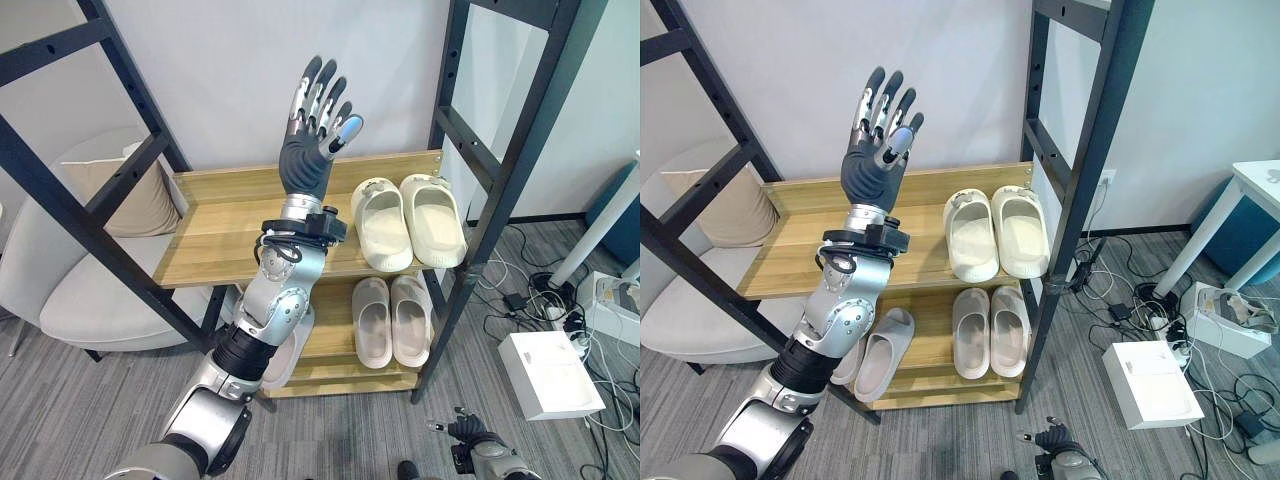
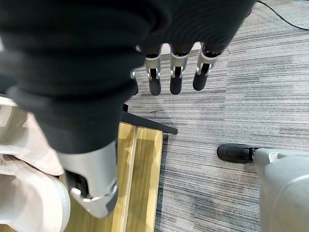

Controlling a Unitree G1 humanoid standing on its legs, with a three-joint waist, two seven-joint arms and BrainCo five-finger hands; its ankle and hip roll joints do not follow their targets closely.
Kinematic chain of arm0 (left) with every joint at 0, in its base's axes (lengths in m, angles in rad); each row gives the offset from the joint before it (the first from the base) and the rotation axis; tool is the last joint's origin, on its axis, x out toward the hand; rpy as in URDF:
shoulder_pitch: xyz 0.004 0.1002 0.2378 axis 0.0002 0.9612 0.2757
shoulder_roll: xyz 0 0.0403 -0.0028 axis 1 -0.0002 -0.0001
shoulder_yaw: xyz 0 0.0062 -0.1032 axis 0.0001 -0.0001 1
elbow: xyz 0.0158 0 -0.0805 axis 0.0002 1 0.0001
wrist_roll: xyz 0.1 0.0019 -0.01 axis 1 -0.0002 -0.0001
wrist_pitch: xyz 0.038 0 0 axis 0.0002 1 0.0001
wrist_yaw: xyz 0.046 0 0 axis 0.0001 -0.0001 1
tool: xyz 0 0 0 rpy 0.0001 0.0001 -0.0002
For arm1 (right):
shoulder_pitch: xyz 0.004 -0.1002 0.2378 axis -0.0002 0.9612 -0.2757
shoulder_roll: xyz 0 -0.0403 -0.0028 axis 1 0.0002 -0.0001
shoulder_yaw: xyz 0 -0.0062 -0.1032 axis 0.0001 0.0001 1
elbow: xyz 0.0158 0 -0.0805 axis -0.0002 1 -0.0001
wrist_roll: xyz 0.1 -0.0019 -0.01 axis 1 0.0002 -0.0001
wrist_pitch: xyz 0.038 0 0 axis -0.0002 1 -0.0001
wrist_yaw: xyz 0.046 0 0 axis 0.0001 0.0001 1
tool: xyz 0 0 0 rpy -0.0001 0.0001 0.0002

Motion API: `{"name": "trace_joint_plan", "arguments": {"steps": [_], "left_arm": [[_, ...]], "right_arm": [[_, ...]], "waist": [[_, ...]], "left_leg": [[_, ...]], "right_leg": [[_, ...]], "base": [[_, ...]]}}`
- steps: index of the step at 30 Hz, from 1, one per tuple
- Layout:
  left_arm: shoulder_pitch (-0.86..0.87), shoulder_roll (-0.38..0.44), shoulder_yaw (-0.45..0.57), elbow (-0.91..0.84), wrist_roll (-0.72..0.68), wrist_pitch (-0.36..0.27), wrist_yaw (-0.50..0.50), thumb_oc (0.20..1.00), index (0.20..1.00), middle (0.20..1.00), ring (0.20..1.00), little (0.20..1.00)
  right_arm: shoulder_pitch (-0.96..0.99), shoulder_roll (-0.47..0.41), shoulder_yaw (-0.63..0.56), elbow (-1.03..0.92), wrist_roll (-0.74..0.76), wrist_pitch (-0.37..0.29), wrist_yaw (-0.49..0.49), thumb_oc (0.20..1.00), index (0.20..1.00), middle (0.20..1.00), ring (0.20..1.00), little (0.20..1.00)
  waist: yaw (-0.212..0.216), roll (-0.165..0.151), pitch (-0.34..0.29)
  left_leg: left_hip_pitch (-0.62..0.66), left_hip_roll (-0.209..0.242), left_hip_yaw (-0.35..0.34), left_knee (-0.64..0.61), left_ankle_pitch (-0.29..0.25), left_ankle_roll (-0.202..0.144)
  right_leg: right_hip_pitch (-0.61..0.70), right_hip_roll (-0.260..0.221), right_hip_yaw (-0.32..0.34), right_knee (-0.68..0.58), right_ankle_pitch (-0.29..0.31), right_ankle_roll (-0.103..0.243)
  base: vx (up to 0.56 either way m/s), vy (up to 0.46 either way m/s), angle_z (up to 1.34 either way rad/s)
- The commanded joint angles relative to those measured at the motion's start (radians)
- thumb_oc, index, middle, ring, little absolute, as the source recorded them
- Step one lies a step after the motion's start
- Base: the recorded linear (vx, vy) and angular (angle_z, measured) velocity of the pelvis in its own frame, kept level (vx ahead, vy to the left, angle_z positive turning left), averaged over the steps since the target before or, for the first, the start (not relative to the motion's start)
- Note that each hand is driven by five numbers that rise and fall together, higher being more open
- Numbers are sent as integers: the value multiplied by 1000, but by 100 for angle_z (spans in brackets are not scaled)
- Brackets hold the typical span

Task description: Arrange the slippers neatly on the shoe rack.

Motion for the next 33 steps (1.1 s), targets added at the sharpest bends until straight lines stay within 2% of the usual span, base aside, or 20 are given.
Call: {"name": "trace_joint_plan", "arguments": {"steps": [1,2,5,7,10,11,14,15,16,18,20,21,22,24,25,26,27,28,30,33], "left_arm": [[-41,40,-25,-52,-26,-15,-149,1000,1000,1000,1000,1000],[21,70,-61,-154,-69,12,-241,1000,1000,1000,1000,1000],[57,103,-97,-210,-82,36,-299,1000,1000,1000,1000,1000],[94,159,-168,-284,-118,89,-389,1000,1000,1000,1000,1000],[93,208,-221,-316,-107,120,-446,1000,1000,1000,1000,1000],[102,253,-298,-291,-79,157,-496,1000,1000,1000,1000,1000],[86,290,-356,-272,-37,167,-545,1000,1000,1000,1000,1000],[93,314,-419,-203,22,182,-577,1000,1000,1000,1000,1000],[92,313,-421,-200,24,180,-578,1000,1000,1000,1000,1000],[103,324,-503,-70,154,175,-600,1000,1000,1000,1000,1000],[108,330,-511,-36,218,164,-591,1000,1000,1000,1000,1000],[157,326,-532,79,304,167,-583,1000,1000,1000,1000,1000],[174,326,-536,114,367,161,-582,1000,1000,1000,1000,1000],[210,312,-544,176,411,164,-578,1000,1000,1000,1000,1000],[274,264,-544,350,565,148,-540,1000,1000,1000,1000,1000],[275,262,-545,353,566,146,-539,1000,1000,1000,1000,1000],[343,204,-534,533,666,148,-506,1000,1000,1000,1000,1000],[343,200,-535,537,668,145,-505,1000,1000,1000,1000,1000],[402,134,-501,750,780,149,-439,1000,1000,1000,1000,1000],[448,74,-457,950,850,157,-379,1000,1000,1000,1000,1000]], "right_arm": [[-62,32,-18,64,-12,-32,23,1000,1000,1000,1000,1000],[-67,40,-25,68,-21,-31,39,1000,1000,1000,1000,1000],[-65,47,-27,70,-29,-34,51,1000,1000,1000,1000,1000],[-66,57,-24,70,-47,-37,66,1000,1000,1000,1000,1000],[-70,61,-24,71,-62,-38,71,1000,1000,1000,1000,1000],[-75,67,-16,67,-73,-42,78,1000,1000,1000,1000,1000],[-82,70,-11,66,-82,-47,86,1000,1000,1000,1000,1000],[-90,74,-3,62,-89,-52,86,1000,1000,1000,1000,1000],[-90,74,-4,62,-89,-52,86,1000,1000,1000,1000,1000],[-99,76,9,52,-93,-57,87,1000,1000,1000,1000,1000],[-97,78,11,49,-90,-57,84,1000,1000,1000,1000,1000],[-105,82,14,46,-86,-55,79,1000,1000,1000,1000,1000],[-101,82,15,45,-85,-56,78,1000,1000,1000,1000,1000],[-102,82,17,43,-81,-55,76,1000,1000,1000,1000,1000],[-95,81,26,38,-74,-55,68,1000,1000,1000,1000,1000],[-94,80,26,38,-74,-55,68,1000,1000,1000,1000,1000],[-87,74,31,28,-65,-54,61,1000,1000,1000,1000,1000],[-86,73,31,27,-65,-54,61,1000,1000,1000,1000,1000],[-65,63,37,11,-51,-55,49,1000,1000,1000,1000,1000],[-53,57,40,11,-47,-56,45,1000,1000,1000,1000,1000]], "waist": [[19,-58,-7],[32,-62,-6],[41,-66,-5],[51,-68,-2],[56,-69,-2],[59,-66,1],[61,-66,2],[61,-62,3],[61,-62,3],[56,-59,6],[56,-58,6],[55,-58,8],[54,-58,8],[53,-60,9],[52,-62,12],[52,-60,10],[52,-64,13],[52,-62,11],[51,-65,14],[52,-66,16]], "left_leg": [[34,25,-54,-6,-70,-38],[33,22,-55,-6,-72,-36],[33,21,-56,-6,-74,-34],[32,18,-61,-6,-75,-32],[30,17,-64,-6,-76,-29],[29,14,-66,-6,-76,-27],[29,12,-68,-6,-77,-25],[28,10,-68,-6,-77,-23],[28,10,-68,-6,-77,-23],[29,6,-69,-6,-79,-20],[30,5,-69,-6,-79,-19],[25,3,-68,-6,-70,-17],[29,3,-69,-6,-80,-17],[24,2,-68,-6,-70,-16],[27,2,-69,-6,-70,-15],[31,2,-70,-6,-79,-15],[28,2,-70,-6,-69,-14],[32,3,-71,-6,-78,-15],[34,4,-71,-6,-77,-15],[35,5,-69,-6,-74,-15]], "right_leg": [[11,-36,-53,1,-61,49],[11,-36,-53,1,-62,49],[12,-37,-54,1,-63,49],[14,-38,-55,1,-63,50],[15,-38,-58,1,-64,52],[15,-40,-59,1,-62,53],[16,-41,-60,1,-63,55],[16,-43,-62,1,-63,57],[16,-43,-63,1,-63,57],[16,-45,-63,1,-63,59],[17,-46,-62,1,-62,59],[11,-47,-61,1,-55,57],[15,-46,-61,1,-64,58],[10,-46,-62,1,-55,56],[12,-46,-60,1,-56,54],[17,-46,-60,1,-65,56],[13,-46,-60,1,-57,52],[18,-45,-60,1,-65,54],[19,-44,-60,1,-65,53],[20,-42,-62,1,-64,51]], "base": [[-7,28,6],[-7,27,9],[-3,11,2],[-3,15,2],[-1,22,3],[-1,46,1],[-1,26,0],[-1,36,0],[-2,49,1],[3,47,0],[0,0,0],[0,0,0],[0,0,0],[-16,4,-1],[0,0,0],[0,0,0],[34,3,1],[0,0,0],[0,0,0],[0,0,0]]}}
